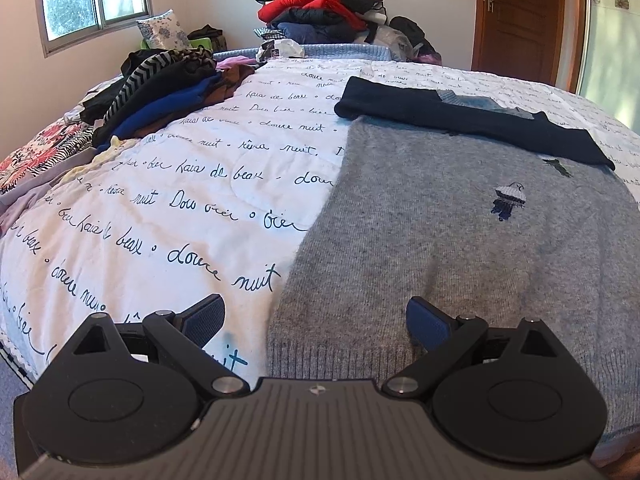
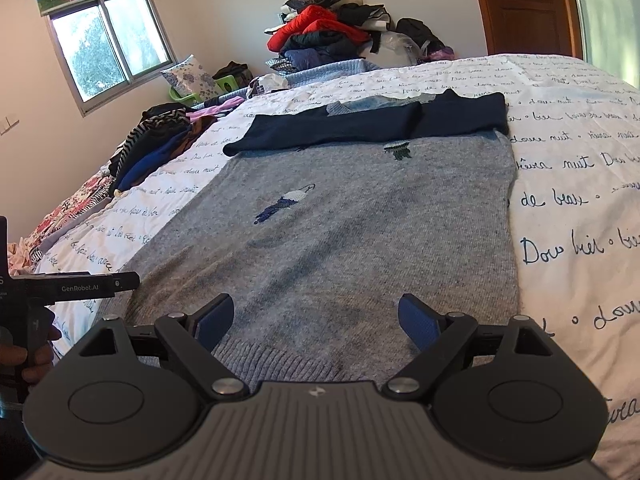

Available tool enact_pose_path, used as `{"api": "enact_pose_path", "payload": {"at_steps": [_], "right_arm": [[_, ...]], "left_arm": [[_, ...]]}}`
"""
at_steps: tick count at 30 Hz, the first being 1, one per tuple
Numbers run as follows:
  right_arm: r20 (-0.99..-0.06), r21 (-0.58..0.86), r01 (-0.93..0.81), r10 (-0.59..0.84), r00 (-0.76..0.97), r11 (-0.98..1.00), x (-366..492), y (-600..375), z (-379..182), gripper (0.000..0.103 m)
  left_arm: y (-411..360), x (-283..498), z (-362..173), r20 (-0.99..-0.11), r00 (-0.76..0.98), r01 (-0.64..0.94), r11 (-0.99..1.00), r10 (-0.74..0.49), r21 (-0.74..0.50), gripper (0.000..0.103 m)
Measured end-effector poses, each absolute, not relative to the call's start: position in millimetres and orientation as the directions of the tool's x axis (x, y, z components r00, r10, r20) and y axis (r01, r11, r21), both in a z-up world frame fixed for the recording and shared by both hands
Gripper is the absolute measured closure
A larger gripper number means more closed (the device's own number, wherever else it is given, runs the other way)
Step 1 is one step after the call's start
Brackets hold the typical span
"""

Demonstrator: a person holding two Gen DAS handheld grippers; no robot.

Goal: Fold small clothes

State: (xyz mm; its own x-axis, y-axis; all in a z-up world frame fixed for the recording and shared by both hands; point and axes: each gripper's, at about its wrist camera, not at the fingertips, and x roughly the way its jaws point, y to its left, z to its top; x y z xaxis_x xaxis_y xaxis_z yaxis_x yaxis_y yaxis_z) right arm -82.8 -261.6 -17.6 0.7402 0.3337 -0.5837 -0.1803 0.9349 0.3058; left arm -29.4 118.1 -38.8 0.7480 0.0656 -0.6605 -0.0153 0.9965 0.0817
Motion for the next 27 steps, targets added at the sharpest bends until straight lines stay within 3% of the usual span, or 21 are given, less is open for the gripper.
{"api": "enact_pose_path", "payload": {"at_steps": [4, 11, 17, 27], "right_arm": [[-0.583, 0.291, -0.176, 0.320, 0.747, 0.940, -85, -268, -17, 0.013], [-0.580, 0.318, -0.156, 0.322, 0.749, 0.935, -90, -292, -20, 0.013], [-0.574, 0.306, -0.147, 0.305, 0.760, 0.941, -98, -307, -25, 0.013], [-0.550, 0.377, -0.119, 0.325, 0.769, 0.919, -109, -341, -31, 0.013]], "left_arm": [[119, -30, -41, -0.662, 0.748, 0.007, 0.997, 0.049, 0.082, 0.007], [146, -33, -47, -0.676, 0.729, 0.091, 0.994, -0.104, -0.055, 0.007], [165, -37, -51, -0.675, 0.727, 0.104, 0.992, -0.121, -0.067, 0.007], [174, -32, -56, -0.665, 0.681, 0.247, 0.951, -0.307, -0.185, 0.007]]}}
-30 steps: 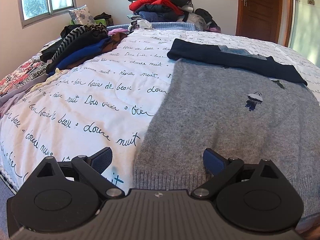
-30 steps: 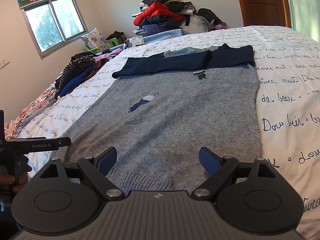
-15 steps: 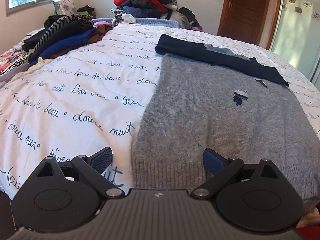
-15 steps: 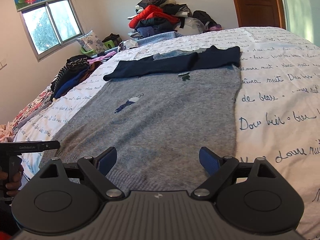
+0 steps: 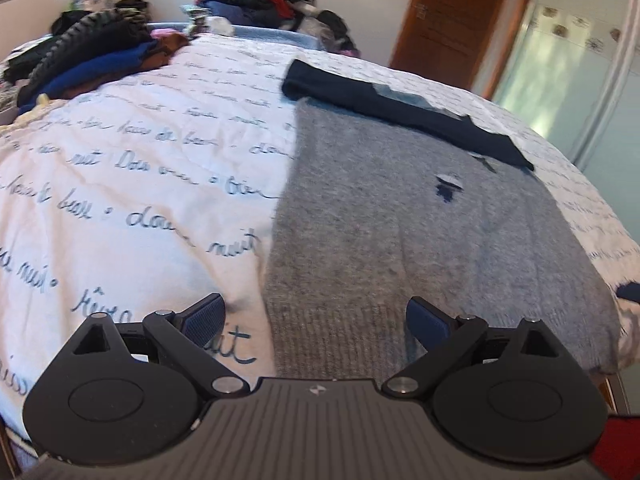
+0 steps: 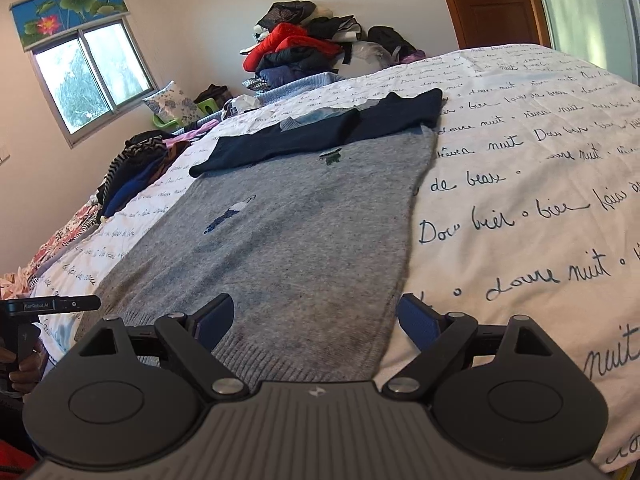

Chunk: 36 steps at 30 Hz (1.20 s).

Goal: Fold small clothes
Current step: 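Move both grippers to the ribbed hem of the grey sweater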

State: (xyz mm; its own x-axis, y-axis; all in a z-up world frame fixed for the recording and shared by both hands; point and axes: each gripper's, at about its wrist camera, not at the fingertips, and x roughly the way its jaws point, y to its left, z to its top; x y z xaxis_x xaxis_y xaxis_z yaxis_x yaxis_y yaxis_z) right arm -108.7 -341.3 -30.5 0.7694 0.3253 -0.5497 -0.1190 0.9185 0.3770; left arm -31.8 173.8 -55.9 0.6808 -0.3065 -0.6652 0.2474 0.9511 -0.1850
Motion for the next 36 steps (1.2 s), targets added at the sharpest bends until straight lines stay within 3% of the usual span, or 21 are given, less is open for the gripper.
{"api": "enact_pose_path", "payload": {"at_steps": [11, 12, 14, 20, 32, 35, 36], "right_arm": [[-0.561, 0.438, -0.146, 0.396, 0.727, 0.887, -115, -354, -46, 0.013], [-0.561, 0.445, -0.147, 0.403, 0.723, 0.883, -115, -355, -48, 0.013], [-0.564, 0.456, -0.151, 0.416, 0.713, 0.877, -115, -356, -50, 0.013], [-0.557, 0.508, -0.155, 0.460, 0.692, 0.847, -118, -362, -56, 0.013], [-0.420, 0.723, -0.230, 0.679, 0.602, 0.651, -115, -353, -73, 0.013], [-0.397, 0.752, -0.229, 0.702, 0.591, 0.618, -109, -352, -77, 0.020], [-0.387, 0.769, -0.220, 0.711, 0.587, 0.600, -108, -354, -79, 0.028]], "left_arm": [[162, -30, -68, -0.662, 0.609, 0.441, 0.881, -0.436, -0.174, 0.007], [162, -30, -68, -0.659, 0.607, 0.443, 0.878, -0.444, -0.182, 0.009], [164, -31, -66, -0.656, 0.608, 0.441, 0.877, -0.448, -0.190, 0.021], [179, -30, -65, -0.633, 0.598, 0.415, 0.866, -0.492, -0.281, 0.030], [198, -22, -70, -0.576, 0.579, 0.389, 0.817, -0.577, -0.426, 0.033], [199, -20, -72, -0.564, 0.565, 0.401, 0.797, -0.603, -0.451, 0.033], [199, -20, -73, -0.562, 0.560, 0.402, 0.793, -0.608, -0.458, 0.033]]}}
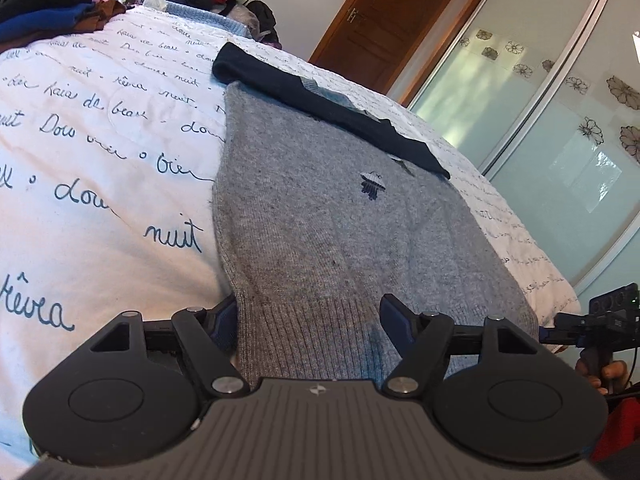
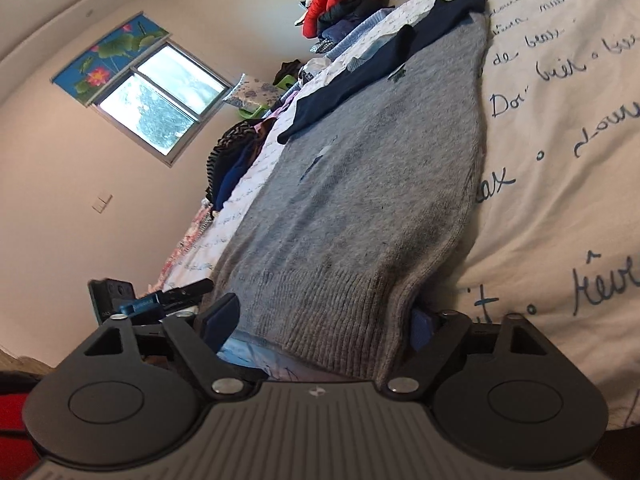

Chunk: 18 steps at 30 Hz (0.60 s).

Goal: Fold small clothes
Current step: 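Move both grippers to the ribbed hem of the grey sweater, then close both grippers on the ribbed hem of the grey sweater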

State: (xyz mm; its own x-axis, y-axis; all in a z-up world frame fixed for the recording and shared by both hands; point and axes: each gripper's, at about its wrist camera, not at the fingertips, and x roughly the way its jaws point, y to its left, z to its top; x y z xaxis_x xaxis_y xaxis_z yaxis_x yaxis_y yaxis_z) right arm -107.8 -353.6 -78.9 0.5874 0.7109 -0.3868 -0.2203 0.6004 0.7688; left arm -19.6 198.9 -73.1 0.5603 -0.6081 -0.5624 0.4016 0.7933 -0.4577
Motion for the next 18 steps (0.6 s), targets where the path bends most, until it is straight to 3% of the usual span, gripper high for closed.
{"api": "enact_pose_path", "payload": {"at_steps": [3, 4, 5, 10, 14, 18], "right_arm": [[-0.393, 0.802, -0.170, 0.720, 0.572, 0.573, -106, -356, -88, 0.063], [-0.403, 0.805, -0.149, 0.715, 0.571, 0.573, -105, -357, -91, 0.072], [-0.405, 0.810, -0.137, 0.713, 0.572, 0.570, -105, -359, -94, 0.075], [-0.405, 0.817, -0.115, 0.705, 0.581, 0.564, -106, -362, -97, 0.086], [-0.417, 0.805, -0.121, 0.698, 0.582, 0.581, -106, -359, -97, 0.095], [-0.417, 0.780, -0.184, 0.716, 0.559, 0.598, -106, -349, -89, 0.097]], "left_arm": [[200, -22, -73, -0.564, 0.556, 0.406, 0.791, -0.611, -0.457, 0.039], [201, -22, -74, -0.569, 0.557, 0.401, 0.795, -0.606, -0.455, 0.046], [204, -23, -74, -0.572, 0.558, 0.392, 0.799, -0.601, -0.457, 0.054], [219, -19, -79, -0.558, 0.555, 0.336, 0.780, -0.617, -0.528, 0.069], [223, -18, -82, -0.566, 0.567, 0.295, 0.789, -0.599, -0.539, 0.092], [230, -17, -85, -0.564, 0.577, 0.252, 0.785, -0.591, -0.566, 0.096]]}}
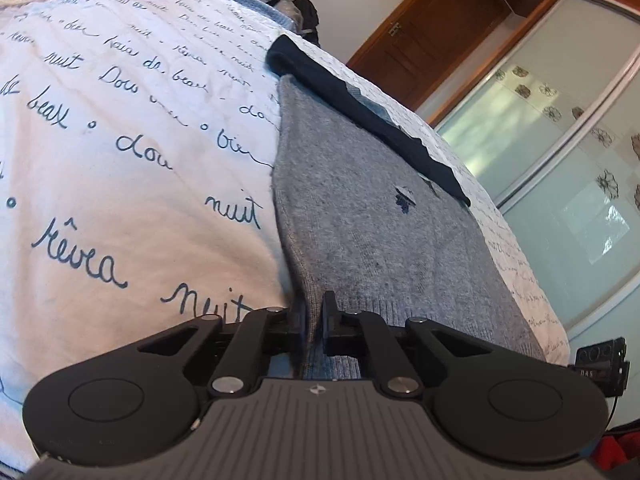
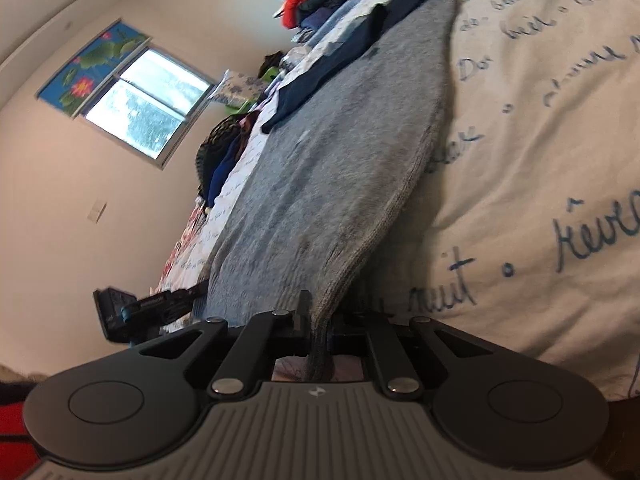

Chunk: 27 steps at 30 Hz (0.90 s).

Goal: Fold small clothes
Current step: 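Close both grippers on the ribbed hem of the grey sweater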

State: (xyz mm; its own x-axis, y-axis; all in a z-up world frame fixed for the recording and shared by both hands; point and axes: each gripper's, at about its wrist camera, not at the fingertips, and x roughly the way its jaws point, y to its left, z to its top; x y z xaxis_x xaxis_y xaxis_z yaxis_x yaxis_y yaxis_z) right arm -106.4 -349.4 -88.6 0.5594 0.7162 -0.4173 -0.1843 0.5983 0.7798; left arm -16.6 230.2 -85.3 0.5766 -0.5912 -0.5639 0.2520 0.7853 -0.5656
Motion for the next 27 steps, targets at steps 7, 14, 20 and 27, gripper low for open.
{"api": "enact_pose_path", "payload": {"at_steps": [7, 14, 20, 27], "right_arm": [[-0.399, 0.755, -0.230, 0.709, 0.581, 0.614, -106, -346, -73, 0.097], [-0.319, 0.774, -0.270, 0.720, 0.616, 0.573, -102, -350, -58, 0.097], [-0.258, 0.787, -0.281, 0.707, 0.659, 0.549, -91, -359, -45, 0.097], [-0.250, 0.747, -0.312, 0.683, 0.687, 0.587, -78, -358, -29, 0.097]], "left_arm": [[224, -22, -68, -0.564, 0.627, 0.240, 0.822, -0.538, -0.517, 0.096], [219, -27, -36, -0.483, 0.661, 0.292, 0.790, -0.574, -0.539, 0.097], [206, -24, -13, -0.449, 0.670, 0.329, 0.778, -0.592, -0.534, 0.097], [196, -14, 4, -0.415, 0.700, 0.334, 0.780, -0.581, -0.529, 0.097]]}}
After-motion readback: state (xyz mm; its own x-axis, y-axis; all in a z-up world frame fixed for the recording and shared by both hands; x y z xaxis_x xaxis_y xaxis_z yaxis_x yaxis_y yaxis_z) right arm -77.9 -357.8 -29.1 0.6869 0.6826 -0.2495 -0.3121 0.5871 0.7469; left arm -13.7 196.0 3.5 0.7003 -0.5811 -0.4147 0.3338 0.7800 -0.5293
